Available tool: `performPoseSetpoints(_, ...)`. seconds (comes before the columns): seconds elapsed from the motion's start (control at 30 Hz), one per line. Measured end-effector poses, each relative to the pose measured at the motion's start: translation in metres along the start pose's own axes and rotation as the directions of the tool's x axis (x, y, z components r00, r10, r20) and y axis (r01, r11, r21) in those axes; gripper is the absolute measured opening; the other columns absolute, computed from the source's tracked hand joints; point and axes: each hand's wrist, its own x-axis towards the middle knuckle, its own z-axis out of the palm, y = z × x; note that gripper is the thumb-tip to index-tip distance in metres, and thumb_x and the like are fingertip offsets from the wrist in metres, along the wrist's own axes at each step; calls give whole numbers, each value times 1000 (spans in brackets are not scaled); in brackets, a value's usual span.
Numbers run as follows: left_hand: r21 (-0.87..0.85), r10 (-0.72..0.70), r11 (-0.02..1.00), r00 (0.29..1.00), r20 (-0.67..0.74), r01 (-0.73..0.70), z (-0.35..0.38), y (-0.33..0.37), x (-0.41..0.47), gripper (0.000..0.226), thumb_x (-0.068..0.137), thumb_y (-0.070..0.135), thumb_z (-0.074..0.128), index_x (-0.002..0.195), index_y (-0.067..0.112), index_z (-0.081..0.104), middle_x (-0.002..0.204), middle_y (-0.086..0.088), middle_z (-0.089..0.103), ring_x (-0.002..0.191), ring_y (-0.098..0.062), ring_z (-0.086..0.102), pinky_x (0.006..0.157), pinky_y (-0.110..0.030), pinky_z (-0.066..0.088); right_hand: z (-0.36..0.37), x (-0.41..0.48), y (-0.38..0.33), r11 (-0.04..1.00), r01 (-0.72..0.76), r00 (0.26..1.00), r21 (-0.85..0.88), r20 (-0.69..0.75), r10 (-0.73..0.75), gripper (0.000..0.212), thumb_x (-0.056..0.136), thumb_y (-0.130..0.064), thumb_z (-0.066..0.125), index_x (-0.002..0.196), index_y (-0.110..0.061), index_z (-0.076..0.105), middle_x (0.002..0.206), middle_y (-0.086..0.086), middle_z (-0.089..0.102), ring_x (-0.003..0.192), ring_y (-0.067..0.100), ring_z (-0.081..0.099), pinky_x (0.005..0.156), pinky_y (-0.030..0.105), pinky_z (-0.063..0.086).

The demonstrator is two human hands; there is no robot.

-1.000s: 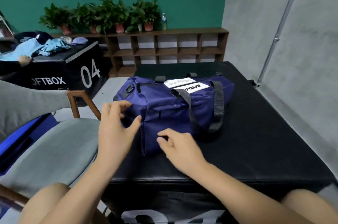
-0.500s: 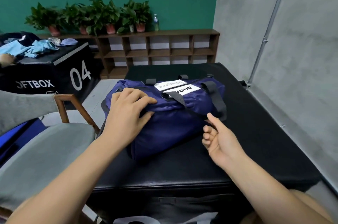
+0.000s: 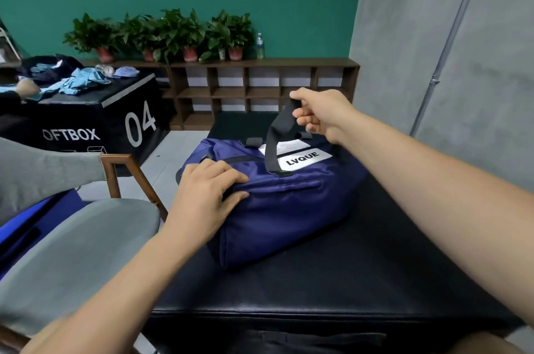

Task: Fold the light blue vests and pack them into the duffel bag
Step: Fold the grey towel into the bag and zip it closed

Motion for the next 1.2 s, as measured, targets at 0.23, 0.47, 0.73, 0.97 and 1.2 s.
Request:
performPoseSetpoints(0.23,-62,-54,996,998,45,57,-3,-2,-3,25,85,21,88,106,27,76,100,16,67,94,-15,57,84,-38,43,34,23,18,939,8,958,-343,271,91,28,100,-26,72,122,-8,66,104,10,81,94,23,76,88,37,60)
performPoseSetpoints(0.47,-103,-83,991,996,41,87,-3,0,-1,23,87,24,87,108,26,77,100,17,67,95,-10,54,87,-31,39,32,-49,48,799,350,929,-489,75,-361,7,93,-21,64,87,-23,67,72,-5,71,74,19,71,68,37,59)
performPoseSetpoints(0.73,-221,-192,955,981,39,196,-17,13,1,23,95,23,79,118,28,79,109,23,75,103,-2,68,95,-26,52,55,-126,117,589,388,913,-709,208,-351,37,94,-59,63,80,-25,66,67,-10,67,79,16,65,78,41,55)
performPoseSetpoints(0.97,-340,-370,860,924,96,380,-21,20,4,13,101,19,73,107,27,81,83,32,72,81,8,67,72,-6,44,84,-131,139,690,381,898,-616,70,-434,37,93,-67,65,107,-33,71,70,-15,69,85,11,70,85,41,56)
performPoseSetpoints(1.2,-363,-505,771,849,153,524,-17,13,10,13,102,26,71,97,35,79,88,21,76,88,-1,70,73,-14,49,86,-133,154,751,400,874,-526,-28,-485,27,96,-58,67,95,-32,69,60,-15,66,68,6,67,77,39,57)
